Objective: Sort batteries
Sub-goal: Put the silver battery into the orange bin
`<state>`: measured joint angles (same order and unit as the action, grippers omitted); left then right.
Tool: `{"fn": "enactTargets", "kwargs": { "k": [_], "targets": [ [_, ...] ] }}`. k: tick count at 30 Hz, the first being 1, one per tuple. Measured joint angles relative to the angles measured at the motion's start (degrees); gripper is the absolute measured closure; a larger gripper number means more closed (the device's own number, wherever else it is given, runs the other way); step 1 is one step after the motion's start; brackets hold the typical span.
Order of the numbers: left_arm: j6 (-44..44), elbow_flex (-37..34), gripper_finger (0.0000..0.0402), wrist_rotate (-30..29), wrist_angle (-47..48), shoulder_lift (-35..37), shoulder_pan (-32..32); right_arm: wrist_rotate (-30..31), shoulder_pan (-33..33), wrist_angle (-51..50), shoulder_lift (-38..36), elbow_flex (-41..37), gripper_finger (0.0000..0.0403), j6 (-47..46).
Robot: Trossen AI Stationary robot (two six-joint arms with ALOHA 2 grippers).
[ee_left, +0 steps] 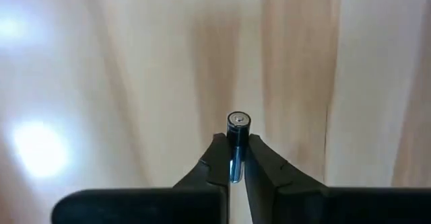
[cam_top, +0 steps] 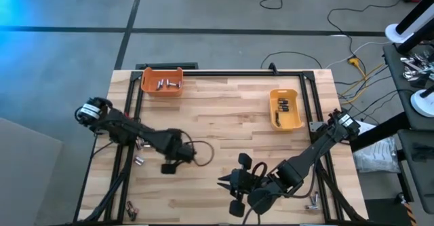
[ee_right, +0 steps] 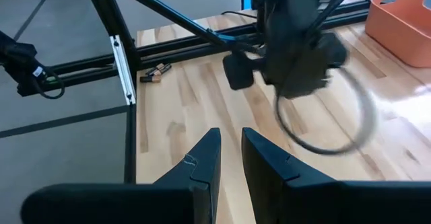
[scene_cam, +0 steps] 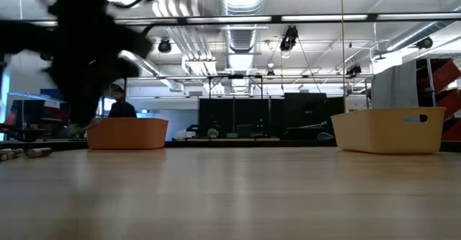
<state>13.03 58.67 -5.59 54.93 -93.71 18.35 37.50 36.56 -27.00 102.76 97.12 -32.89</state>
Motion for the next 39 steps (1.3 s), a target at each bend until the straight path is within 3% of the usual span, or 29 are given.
{"fn": "enactTargets", "kwargs": {
  "k": [5, 9, 20, 23, 27, 31, 34, 39],
  "targets": [
    [-8.9, 10.0, 0.04, -5.9, 1.4, 0.1, -4.3, 0.0, -1.8, -0.1, 0.0, -0.2, 0.0351, 1.7],
    [-16.1, 15.3, 0.04, -8.6, 6.8, 0.3, -11.9, 0.1, -3.7, -0.1, 0.0, -0.2, 0.0351, 6.3],
    [-21.5, 17.6, 0.0401, -8.5, 10.4, 2.6, -44.9, 0.3, -12.0, -15.2, -7.2, -0.5, 0.0351, 14.2],
    [-19.1, 18.7, 0.0401, -7.8, 11.2, 2.4, -55.3, 0.0, -15.4, -15.5, -8.7, -0.9, 0.0351, 19.2],
    [-12.4, 19.5, 0.0401, -0.8, 11.3, 0.9, -69.0, -2.6, -20.4, -16.2, -9.8, -1.0, 0.0351, 26.3],
    [-4.1, 19.4, 0.0399, 0.4, 9.3, -0.9, -79.1, -6.8, -25.5, -18.9, -11.2, -1.1, 0.0351, 29.5],
    [0.7, 19.4, 0.0398, 3.5, 7.4, -3.1, -83.3, -9.4, -29.3, -21.5, -12.4, -2.0, 0.0351, 30.1],
    [3.4, 20.2, 0.0397, 6.2, 6.1, -7.3, -83.7, -14.4, -35.5, -21.0, -14.3, -5.1, 0.0351, 32.8]
  ]
}}
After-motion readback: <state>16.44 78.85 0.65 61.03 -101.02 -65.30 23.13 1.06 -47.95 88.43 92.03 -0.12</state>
